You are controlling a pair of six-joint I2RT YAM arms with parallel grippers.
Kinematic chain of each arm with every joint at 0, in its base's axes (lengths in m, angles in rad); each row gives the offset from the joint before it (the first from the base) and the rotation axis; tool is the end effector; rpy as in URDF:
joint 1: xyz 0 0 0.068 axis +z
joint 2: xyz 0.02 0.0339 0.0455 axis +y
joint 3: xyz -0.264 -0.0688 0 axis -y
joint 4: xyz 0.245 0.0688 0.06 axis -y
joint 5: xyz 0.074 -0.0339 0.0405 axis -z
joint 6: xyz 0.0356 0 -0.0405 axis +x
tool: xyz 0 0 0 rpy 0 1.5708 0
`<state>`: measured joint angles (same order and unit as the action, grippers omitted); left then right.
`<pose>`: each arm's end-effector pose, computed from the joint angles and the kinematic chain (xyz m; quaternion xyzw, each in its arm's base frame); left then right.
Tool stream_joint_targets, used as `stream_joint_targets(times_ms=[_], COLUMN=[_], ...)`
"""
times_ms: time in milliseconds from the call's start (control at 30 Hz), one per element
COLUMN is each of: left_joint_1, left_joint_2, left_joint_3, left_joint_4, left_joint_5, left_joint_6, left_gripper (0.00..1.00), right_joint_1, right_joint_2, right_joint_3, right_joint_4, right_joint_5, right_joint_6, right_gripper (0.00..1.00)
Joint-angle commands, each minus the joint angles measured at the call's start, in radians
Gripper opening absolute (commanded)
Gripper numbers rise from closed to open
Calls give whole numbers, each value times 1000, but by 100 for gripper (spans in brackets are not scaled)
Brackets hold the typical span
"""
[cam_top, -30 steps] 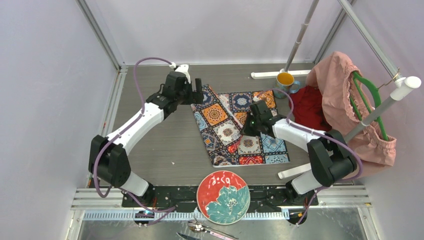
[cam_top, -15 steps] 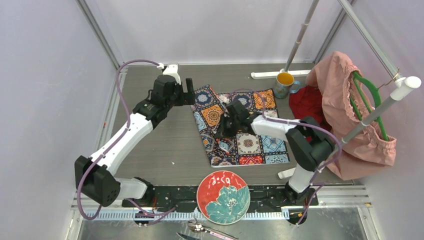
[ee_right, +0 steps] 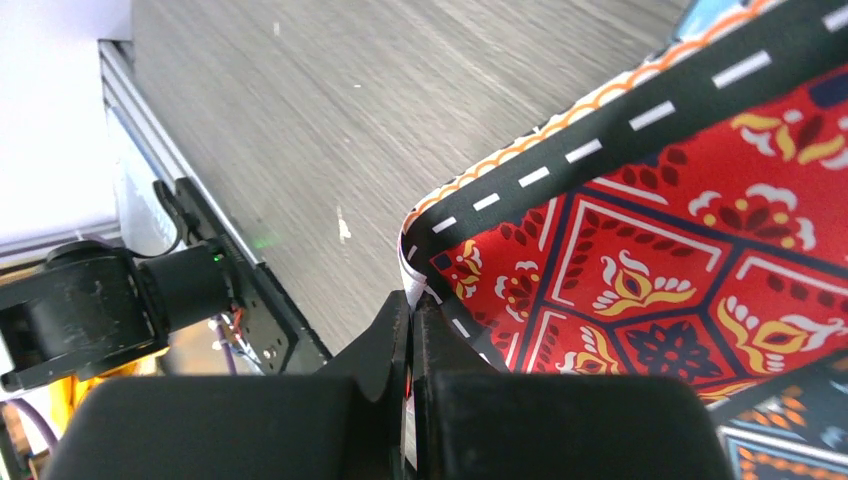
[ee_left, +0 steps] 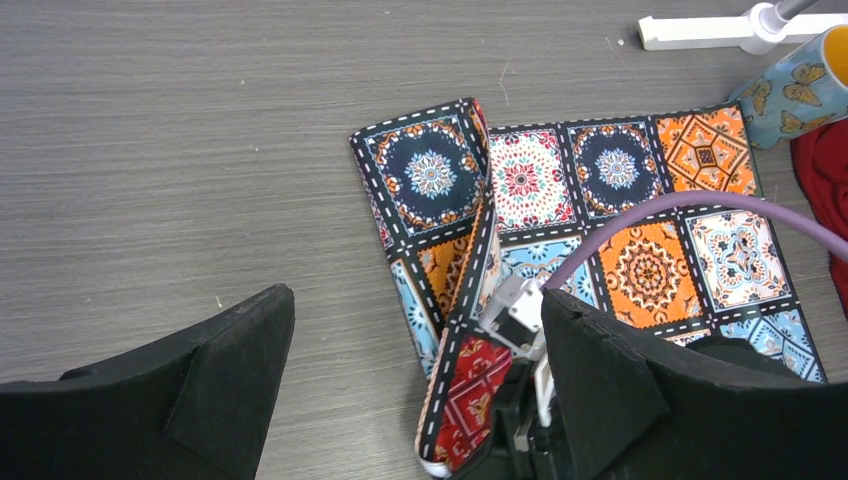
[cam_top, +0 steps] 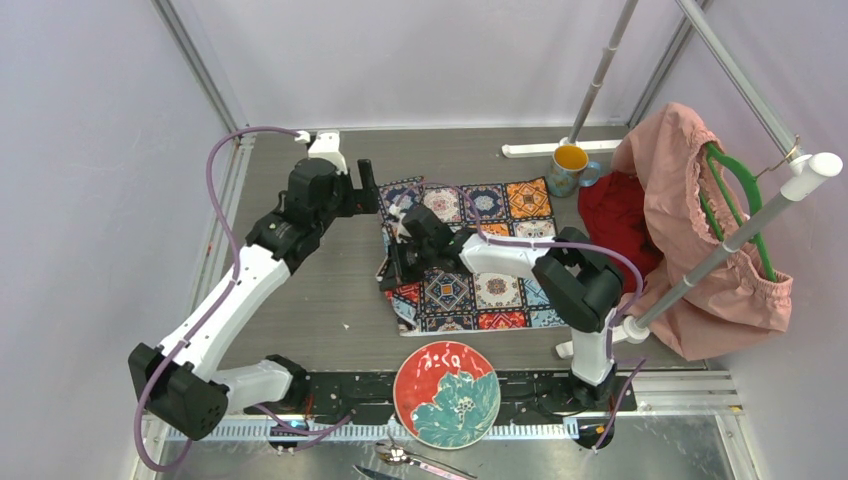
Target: Set the dinner table for one person
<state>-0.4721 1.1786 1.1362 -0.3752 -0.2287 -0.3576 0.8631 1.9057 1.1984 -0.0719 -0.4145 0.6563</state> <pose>0.2404 -0.1137 0.3629 -0.0144 0.8350 -0.1308 0.5342 0.2542 0.3192 0.1743 -0.1721 0.8899 0.3975 0.1428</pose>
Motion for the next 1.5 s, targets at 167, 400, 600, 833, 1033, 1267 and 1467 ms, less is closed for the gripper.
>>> stream_joint_targets(times_ms=[167, 400, 600, 833, 1033, 1267, 1467], left_joint_1=[-3, -3, -3, -3, -3, -3, -3], left_joint_2=[-55, -74, -100, -119, -110, -109, -109], left_joint_3=[-11, -20, -33, -36, -33, -37, -52], left_joint_4=[-3, -4, 0, 2, 1, 0, 4], left_joint_5=[-21, -20, -26, -28, -21, -27, -52], left_joint_6=[17, 14, 8, 6, 9, 12, 17], left_gripper=[95, 95, 95, 95, 95, 95, 95], right_joint_1=[70, 126, 158, 163, 162, 163, 151], right_joint_2=[74, 158, 201, 253, 300, 311, 232], right_joint_3=[133, 219, 287, 350, 398, 413, 347], right_joint_4=[44, 32, -17, -81, -91, -96, -171], right_joint_5=[-130, -203, -260, -261, -258, -239, 71], right_joint_6=[-14, -47, -120, -161, -148, -151, -192], right_gripper=[1, 1, 1, 3, 30, 66, 71])
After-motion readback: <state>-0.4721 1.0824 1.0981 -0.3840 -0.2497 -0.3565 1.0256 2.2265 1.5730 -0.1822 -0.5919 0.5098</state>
